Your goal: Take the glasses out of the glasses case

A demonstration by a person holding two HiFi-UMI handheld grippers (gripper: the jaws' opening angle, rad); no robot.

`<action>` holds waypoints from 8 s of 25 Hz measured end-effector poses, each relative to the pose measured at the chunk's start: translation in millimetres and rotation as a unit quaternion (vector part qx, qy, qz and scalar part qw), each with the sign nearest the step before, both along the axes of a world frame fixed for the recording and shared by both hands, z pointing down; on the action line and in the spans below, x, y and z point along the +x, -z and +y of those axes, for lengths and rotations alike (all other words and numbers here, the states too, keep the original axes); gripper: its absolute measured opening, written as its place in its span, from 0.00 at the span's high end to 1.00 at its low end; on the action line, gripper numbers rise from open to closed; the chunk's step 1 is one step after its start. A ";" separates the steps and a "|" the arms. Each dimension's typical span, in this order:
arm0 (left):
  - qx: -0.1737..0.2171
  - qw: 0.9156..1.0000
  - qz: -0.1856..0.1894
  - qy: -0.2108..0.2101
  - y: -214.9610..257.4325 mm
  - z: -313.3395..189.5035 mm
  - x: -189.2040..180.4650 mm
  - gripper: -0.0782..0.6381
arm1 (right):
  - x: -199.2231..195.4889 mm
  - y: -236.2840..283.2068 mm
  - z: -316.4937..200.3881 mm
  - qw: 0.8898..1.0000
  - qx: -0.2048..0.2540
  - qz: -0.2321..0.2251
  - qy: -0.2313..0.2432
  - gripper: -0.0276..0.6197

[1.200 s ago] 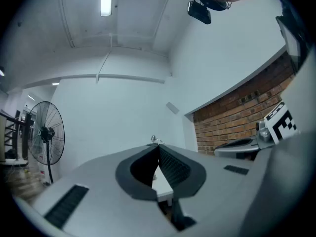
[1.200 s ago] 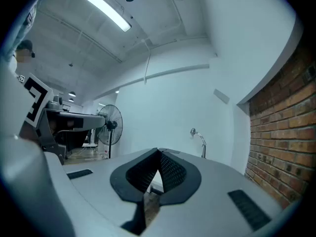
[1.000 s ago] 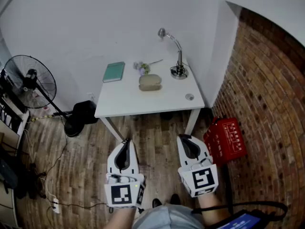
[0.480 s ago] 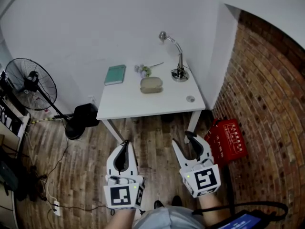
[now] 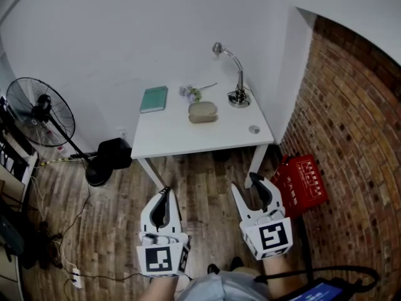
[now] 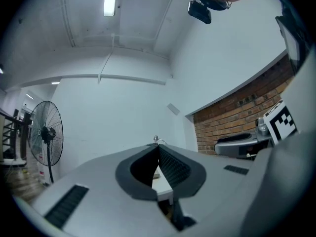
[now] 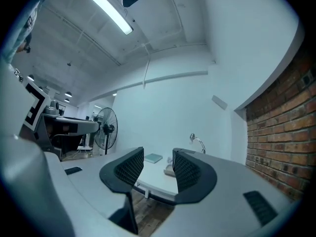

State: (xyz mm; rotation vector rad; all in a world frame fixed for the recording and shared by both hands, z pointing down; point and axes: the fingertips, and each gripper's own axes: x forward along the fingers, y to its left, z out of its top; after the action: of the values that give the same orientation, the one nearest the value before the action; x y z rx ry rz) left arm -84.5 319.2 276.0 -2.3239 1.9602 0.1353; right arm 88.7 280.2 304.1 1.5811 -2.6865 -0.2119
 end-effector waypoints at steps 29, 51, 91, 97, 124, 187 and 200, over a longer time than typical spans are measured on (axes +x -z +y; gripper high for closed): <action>-0.045 0.999 -0.013 -0.001 -40.5 -90.5 -11.5 0.88 | 5.4 -33.0 -88.0 0.999 -0.022 -0.005 -0.024 0.63; -0.054 0.995 -0.058 0.053 -22.0 -266.2 14.1 0.88 | 28.1 -31.8 -291.5 0.999 -0.024 -0.028 0.026 0.64; -0.020 1.000 -0.019 0.002 -11.3 -545.4 -109.6 0.88 | -100.7 2.4 -543.1 0.999 0.003 0.028 0.030 0.64; -0.048 0.999 -0.013 0.017 -25.2 -569.2 -108.7 0.88 | -103.7 -11.8 -569.4 0.998 -0.020 0.044 0.050 0.64; -0.185 0.980 0.014 0.072 -145.7 -569.1 -112.1 0.88 | -118.1 -236.6 -540.3 0.934 -0.269 0.132 0.193 0.68; -0.188 0.977 0.030 0.097 -152.4 -558.8 -126.8 0.88 | -114.1 -300.6 -522.7 0.861 -0.329 0.288 0.261 0.91; -0.170 0.981 0.021 0.092 -130.6 -565.3 -123.7 0.88 | -114.9 -268.1 -547.5 0.896 -0.287 0.258 0.222 0.92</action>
State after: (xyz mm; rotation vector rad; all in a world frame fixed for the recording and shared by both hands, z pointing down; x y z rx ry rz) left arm -208.2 -246.1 406.6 -2.3254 2.3690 -0.1819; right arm -26.2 -267.3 572.2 0.6248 -2.3196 0.1383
